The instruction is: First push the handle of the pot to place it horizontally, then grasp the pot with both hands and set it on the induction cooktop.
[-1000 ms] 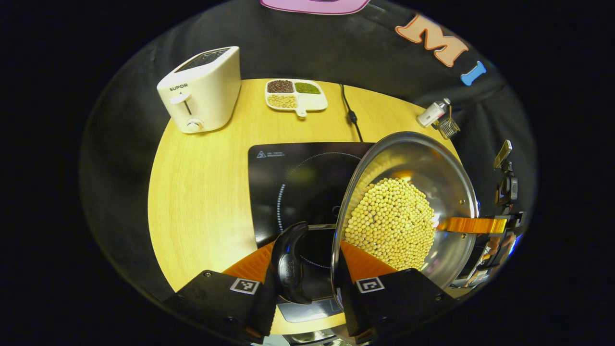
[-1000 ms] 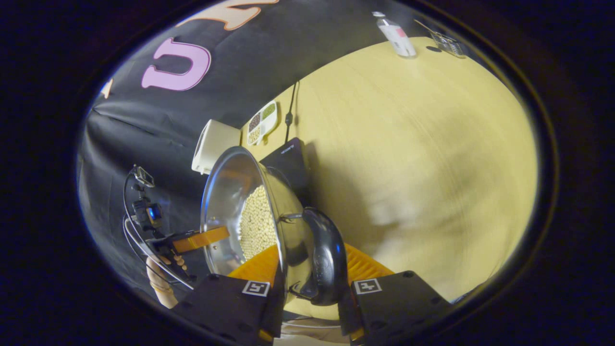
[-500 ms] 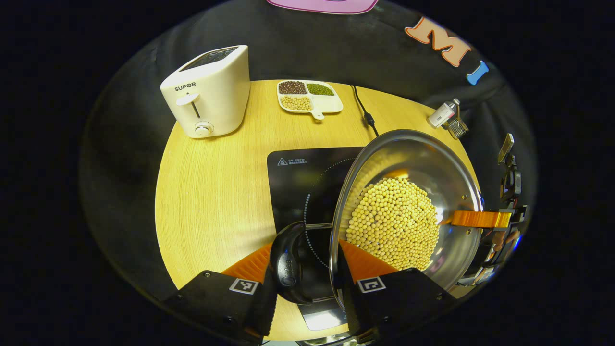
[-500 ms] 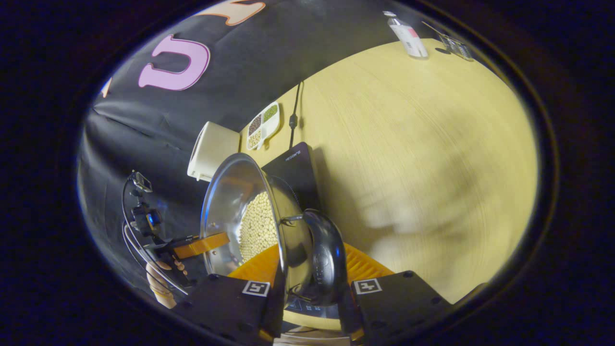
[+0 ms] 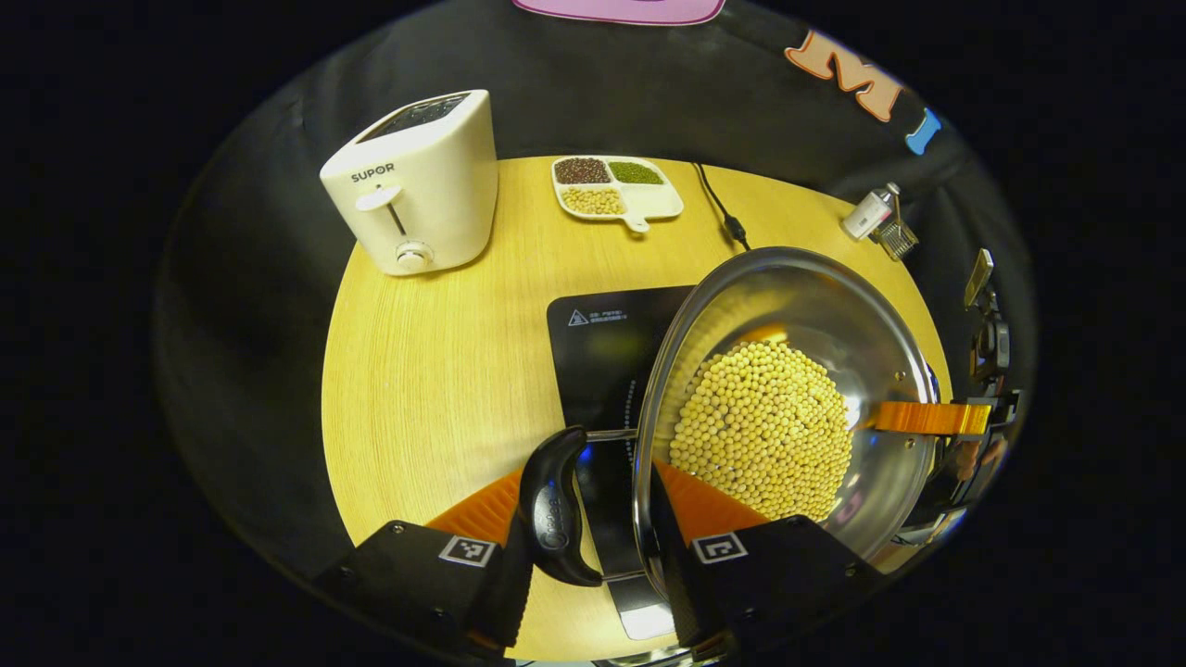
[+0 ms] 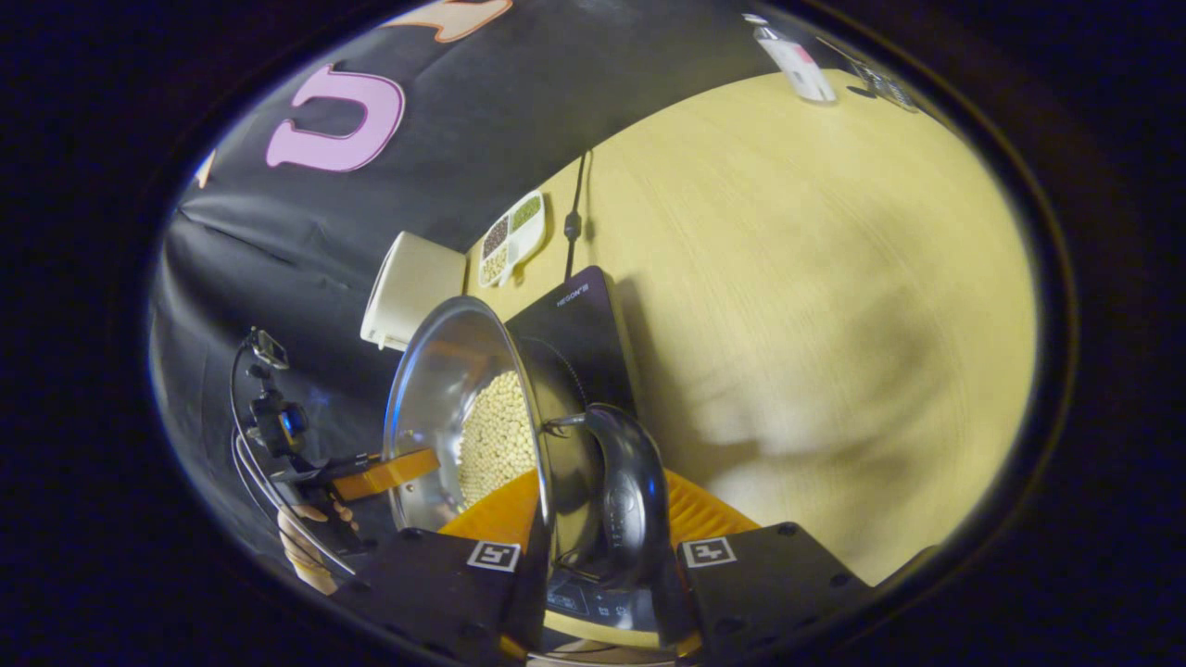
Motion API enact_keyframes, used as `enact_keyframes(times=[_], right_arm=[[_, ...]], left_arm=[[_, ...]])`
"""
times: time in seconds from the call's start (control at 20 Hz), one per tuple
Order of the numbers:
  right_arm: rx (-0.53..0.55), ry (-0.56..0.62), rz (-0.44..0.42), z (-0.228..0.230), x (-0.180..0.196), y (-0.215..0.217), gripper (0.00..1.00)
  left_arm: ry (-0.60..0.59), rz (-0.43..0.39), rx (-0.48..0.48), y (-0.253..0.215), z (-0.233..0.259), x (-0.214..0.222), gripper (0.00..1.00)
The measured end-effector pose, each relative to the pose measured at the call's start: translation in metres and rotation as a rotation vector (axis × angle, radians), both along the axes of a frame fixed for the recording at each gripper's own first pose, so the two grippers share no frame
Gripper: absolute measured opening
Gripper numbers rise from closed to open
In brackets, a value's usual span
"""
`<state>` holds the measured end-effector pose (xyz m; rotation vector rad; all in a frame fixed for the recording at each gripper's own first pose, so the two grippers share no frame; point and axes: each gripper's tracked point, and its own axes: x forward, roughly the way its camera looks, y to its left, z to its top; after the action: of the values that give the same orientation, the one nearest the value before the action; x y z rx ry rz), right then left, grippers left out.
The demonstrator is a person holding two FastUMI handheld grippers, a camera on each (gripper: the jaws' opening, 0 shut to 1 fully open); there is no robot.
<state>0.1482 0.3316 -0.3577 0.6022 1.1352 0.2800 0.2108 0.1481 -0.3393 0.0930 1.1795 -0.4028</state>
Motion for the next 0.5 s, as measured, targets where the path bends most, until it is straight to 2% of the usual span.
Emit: enact_keyframes(times=[0.2,0.25,0.4,0.5], right_arm=[[0.012,-0.004,0.006,-0.002,0.006,0.001,0.50],[0.008,-0.002,0.011,-0.003,0.005,0.002,0.43],[0.007,-0.026,0.021,0.001,0.011,0.001,0.46],[-0.009,-0.042,0.030,0.001,0.013,-0.001,0.43]], left_arm=[[-0.024,0.000,0.006,0.003,0.001,0.004,0.64],[-0.024,0.006,0.005,0.003,0.000,0.004,0.65],[-0.024,0.026,0.002,0.004,0.001,0.001,0.66],[-0.027,0.045,0.014,0.006,0.001,-0.001,0.67]])
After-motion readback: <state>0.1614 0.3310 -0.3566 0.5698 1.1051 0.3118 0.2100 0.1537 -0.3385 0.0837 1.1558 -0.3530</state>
